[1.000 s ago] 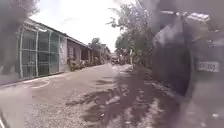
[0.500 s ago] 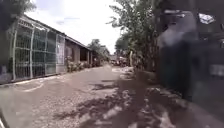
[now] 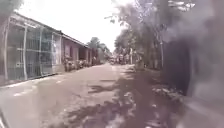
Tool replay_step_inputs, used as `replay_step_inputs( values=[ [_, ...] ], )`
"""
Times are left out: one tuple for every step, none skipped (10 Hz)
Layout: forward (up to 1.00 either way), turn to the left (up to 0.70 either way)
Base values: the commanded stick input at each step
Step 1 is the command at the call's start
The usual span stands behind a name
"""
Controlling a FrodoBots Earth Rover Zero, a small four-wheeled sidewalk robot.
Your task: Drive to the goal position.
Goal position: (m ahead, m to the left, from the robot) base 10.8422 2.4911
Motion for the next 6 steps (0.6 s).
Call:
replay_step_inputs(
  values=[
    [0.70, 0.00],
    [0.70, 0.00],
    [0.70, 0.00],
    [0.70, 0.00],
    [0.70, 0.00],
    [0.70, 0.00]
  ],
)
